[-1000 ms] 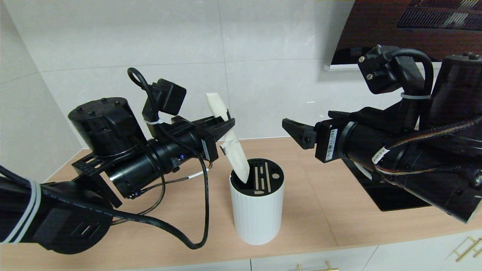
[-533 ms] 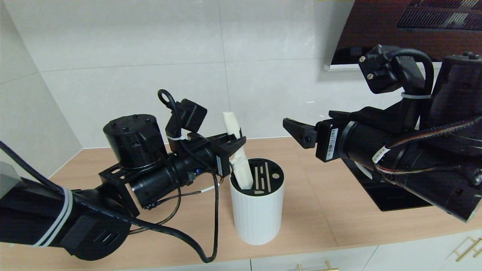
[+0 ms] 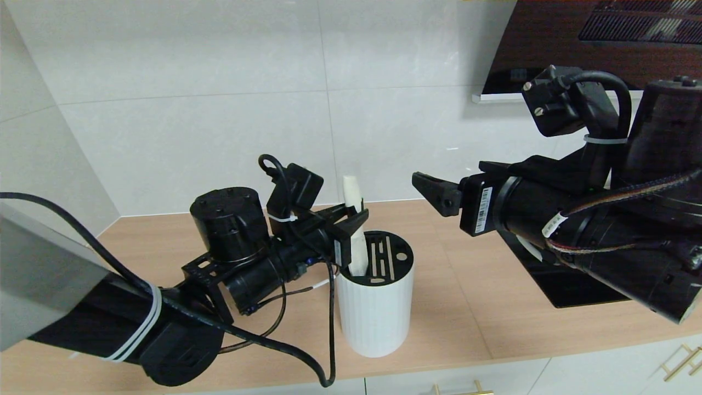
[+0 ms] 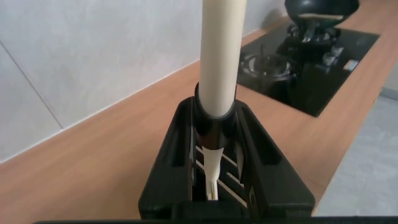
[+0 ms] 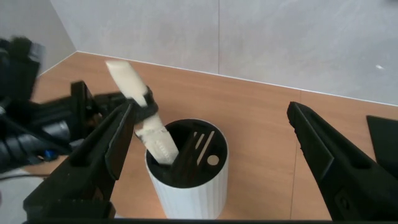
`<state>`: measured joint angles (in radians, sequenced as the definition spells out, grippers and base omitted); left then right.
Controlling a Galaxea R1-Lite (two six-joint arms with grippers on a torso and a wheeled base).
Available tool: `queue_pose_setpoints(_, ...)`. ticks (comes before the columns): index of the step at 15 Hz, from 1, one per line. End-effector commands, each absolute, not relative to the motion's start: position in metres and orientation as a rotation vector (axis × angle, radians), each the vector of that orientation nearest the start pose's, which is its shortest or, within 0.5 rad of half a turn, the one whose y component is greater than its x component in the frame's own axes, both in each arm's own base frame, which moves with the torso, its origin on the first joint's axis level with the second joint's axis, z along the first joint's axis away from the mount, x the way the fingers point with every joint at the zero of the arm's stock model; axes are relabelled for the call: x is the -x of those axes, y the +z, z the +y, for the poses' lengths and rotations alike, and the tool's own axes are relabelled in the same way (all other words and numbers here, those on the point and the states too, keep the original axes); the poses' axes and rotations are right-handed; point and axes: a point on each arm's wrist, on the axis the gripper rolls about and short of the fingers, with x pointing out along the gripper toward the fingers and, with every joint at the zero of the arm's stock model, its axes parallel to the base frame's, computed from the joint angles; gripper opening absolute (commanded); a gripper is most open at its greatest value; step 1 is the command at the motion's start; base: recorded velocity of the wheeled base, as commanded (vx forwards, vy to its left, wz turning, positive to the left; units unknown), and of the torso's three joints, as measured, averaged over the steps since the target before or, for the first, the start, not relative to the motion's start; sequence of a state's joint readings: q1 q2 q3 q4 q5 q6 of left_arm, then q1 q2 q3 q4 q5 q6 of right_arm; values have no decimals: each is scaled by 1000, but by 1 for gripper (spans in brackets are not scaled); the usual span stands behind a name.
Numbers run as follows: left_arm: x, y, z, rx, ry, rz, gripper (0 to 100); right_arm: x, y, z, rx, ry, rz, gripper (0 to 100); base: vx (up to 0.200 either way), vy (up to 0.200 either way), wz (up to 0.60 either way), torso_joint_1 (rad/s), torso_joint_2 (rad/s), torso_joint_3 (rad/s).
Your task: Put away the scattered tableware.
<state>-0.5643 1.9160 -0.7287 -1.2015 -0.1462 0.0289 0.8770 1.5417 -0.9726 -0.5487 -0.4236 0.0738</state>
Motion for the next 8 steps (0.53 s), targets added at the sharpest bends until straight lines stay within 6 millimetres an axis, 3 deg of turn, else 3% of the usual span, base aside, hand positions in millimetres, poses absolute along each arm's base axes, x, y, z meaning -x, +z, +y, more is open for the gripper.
queue_pose_setpoints(1,-285,141,-188,-32,-716,1,0,-186,267,209,-59,453,34,100,0,0,0,0,0,0)
queue_pose_setpoints(8,-280,120,-190,-70,-713,72,0,-186,267,209,-61,453,34,100,0,0,0,0,0,0)
